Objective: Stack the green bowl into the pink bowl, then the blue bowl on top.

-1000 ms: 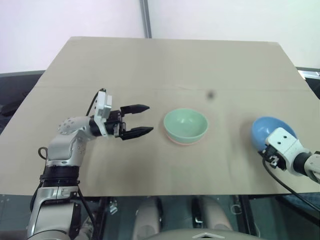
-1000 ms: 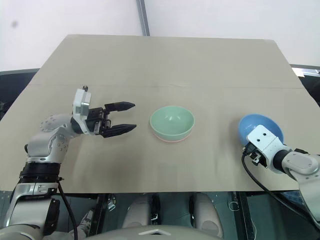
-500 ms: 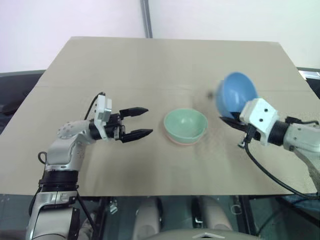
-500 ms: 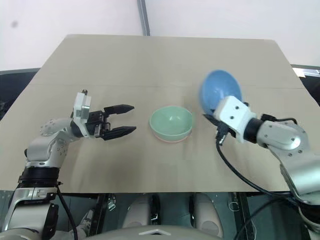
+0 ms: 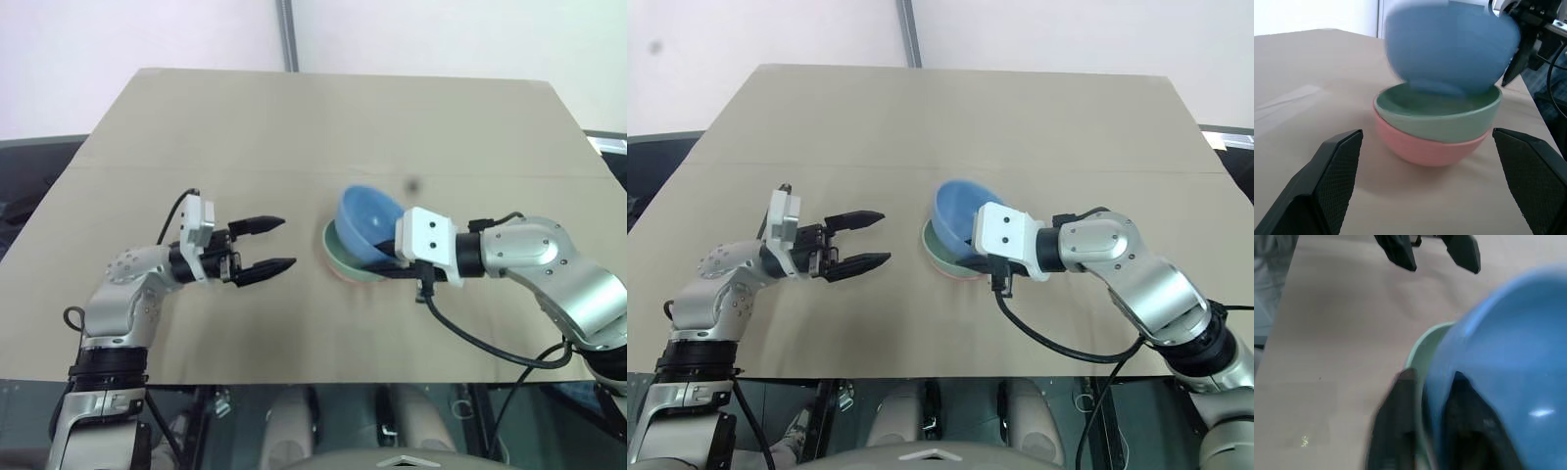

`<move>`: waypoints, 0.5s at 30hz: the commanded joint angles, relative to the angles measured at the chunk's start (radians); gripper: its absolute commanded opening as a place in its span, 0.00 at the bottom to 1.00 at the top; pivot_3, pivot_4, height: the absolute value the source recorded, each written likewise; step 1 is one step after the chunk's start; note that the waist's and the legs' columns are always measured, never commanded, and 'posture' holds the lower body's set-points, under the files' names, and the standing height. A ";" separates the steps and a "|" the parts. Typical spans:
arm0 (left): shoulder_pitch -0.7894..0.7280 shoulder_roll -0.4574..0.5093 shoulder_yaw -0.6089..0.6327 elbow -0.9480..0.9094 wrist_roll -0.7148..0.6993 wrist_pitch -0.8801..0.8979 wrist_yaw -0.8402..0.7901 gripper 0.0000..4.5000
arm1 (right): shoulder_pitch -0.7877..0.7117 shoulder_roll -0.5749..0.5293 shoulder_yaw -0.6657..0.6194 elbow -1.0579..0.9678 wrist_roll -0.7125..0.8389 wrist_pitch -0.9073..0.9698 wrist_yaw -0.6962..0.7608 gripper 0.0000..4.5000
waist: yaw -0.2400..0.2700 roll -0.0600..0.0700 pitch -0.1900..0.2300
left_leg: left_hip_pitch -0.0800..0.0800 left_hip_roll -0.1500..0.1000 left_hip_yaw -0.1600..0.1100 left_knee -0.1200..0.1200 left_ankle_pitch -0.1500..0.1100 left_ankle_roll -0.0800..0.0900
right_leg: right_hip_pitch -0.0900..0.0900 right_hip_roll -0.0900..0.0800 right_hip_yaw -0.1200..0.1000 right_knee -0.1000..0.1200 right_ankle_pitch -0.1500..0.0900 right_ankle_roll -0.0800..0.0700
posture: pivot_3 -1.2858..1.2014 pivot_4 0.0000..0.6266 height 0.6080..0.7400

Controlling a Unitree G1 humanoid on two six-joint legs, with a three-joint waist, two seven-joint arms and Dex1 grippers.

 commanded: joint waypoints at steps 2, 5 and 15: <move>0.015 0.017 0.037 -0.061 -0.022 0.007 0.020 1.00 | -0.019 0.014 -0.043 -0.006 -0.045 -0.075 -0.029 0.69 | 0.000 0.000 0.000 | -0.001 0.000 0.000 0.001 0.000 0.000 | -0.001 0.000 0.000 0.000 0.000 0.000 | 0.52 0.24 1.00; 0.029 0.020 0.037 -0.081 -0.023 0.022 0.034 1.00 | -0.005 0.006 -0.097 -0.047 -0.016 -0.071 -0.026 0.69 | 0.000 0.000 0.000 | -0.001 0.000 0.000 0.001 0.001 -0.002 | -0.001 0.000 0.000 0.000 0.000 0.000 | 0.52 0.24 1.00; 0.120 0.027 0.060 -0.146 0.033 -0.046 0.108 1.00 | 0.350 -0.062 -0.474 -0.226 0.185 0.094 -0.050 0.69 | 0.012 0.000 0.000 | -0.002 0.000 -0.002 0.001 0.001 -0.003 | 0.000 0.000 -0.001 0.000 0.000 0.000 | 0.52 0.24 1.00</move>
